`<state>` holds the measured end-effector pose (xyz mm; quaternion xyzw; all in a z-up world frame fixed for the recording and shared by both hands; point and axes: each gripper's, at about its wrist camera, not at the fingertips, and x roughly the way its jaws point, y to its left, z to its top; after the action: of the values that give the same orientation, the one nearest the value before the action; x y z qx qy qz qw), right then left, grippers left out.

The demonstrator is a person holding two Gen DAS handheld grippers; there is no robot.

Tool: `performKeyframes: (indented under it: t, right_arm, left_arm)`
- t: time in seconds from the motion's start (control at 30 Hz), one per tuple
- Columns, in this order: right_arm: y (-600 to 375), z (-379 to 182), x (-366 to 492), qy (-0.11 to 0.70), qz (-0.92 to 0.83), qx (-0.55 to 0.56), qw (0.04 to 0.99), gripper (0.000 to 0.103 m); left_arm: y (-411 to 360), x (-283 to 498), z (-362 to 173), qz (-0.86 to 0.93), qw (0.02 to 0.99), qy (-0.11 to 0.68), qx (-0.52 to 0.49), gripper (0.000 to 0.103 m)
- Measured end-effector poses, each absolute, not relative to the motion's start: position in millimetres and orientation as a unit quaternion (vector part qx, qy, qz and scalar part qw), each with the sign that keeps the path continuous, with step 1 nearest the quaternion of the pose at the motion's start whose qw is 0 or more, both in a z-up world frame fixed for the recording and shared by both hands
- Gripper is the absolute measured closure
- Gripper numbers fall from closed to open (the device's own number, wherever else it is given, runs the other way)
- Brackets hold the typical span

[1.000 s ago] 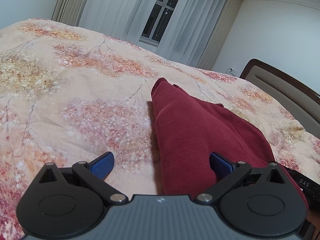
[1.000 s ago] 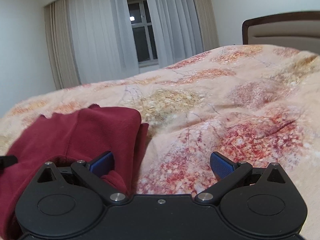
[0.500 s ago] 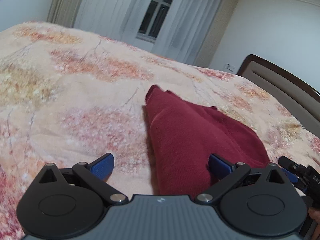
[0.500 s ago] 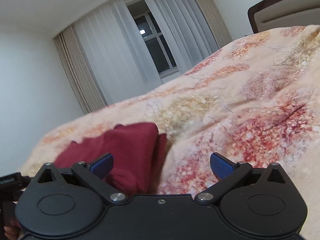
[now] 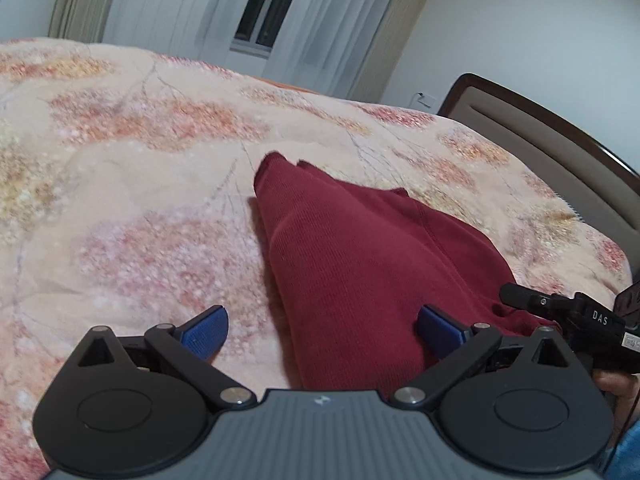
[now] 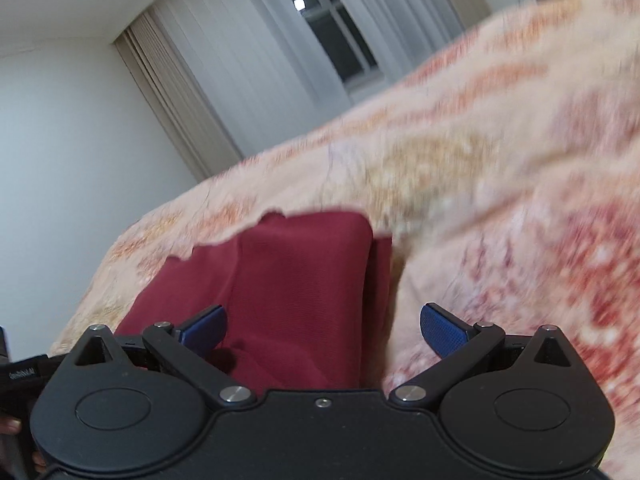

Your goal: Fold small clothes

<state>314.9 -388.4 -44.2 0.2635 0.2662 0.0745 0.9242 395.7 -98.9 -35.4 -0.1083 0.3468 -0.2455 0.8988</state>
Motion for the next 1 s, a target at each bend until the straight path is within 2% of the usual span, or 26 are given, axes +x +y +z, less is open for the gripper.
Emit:
performKeyframes:
  t: [0.2, 0.43, 0.63, 0.77, 0.83, 0.87, 1.0]
  right_arm:
    - [-394.3, -54.5, 294.6, 0.238, 0.150, 0.302, 0.911, 0.000]
    - [-397.5, -54.1, 283.6, 0.217, 0.160, 0.319, 0.909, 0.002]
    - [-414.9, -51.9, 287.9, 0.218, 0.153, 0.393, 0.880, 0.004]
    - [-409.7, -43.6, 296.2, 0.260, 0.109, 0.398, 0.873, 0.007]
    - [-399.1, -36.3, 299.5, 0.283, 0.092, 0.381, 0.876, 0.005]
    - [-392.8, -33.1, 300.7, 0.290, 0.091, 0.373, 0.877, 0.000]
    - [-370.3, -25.0, 304.7, 0.313, 0.083, 0.341, 0.882, 0.001]
  left_arm:
    - [-88.7, 394.9, -49.7, -0.259, 0.895, 0.335, -0.139, 0.001]
    - [-90.3, 395.2, -49.3, -0.257, 0.897, 0.332, -0.138, 0.001]
    - [-90.0, 395.1, -50.4, -0.256, 0.898, 0.331, -0.138, 0.001]
    - [-89.2, 394.7, -51.7, -0.257, 0.898, 0.329, -0.140, 0.001]
    - [-89.2, 394.8, -51.7, -0.257, 0.898, 0.328, -0.141, 0.001]
    - [-88.9, 394.4, -51.7, -0.257, 0.898, 0.328, -0.141, 0.001]
    - [-88.2, 394.4, -51.7, -0.258, 0.897, 0.328, -0.144, 0.001]
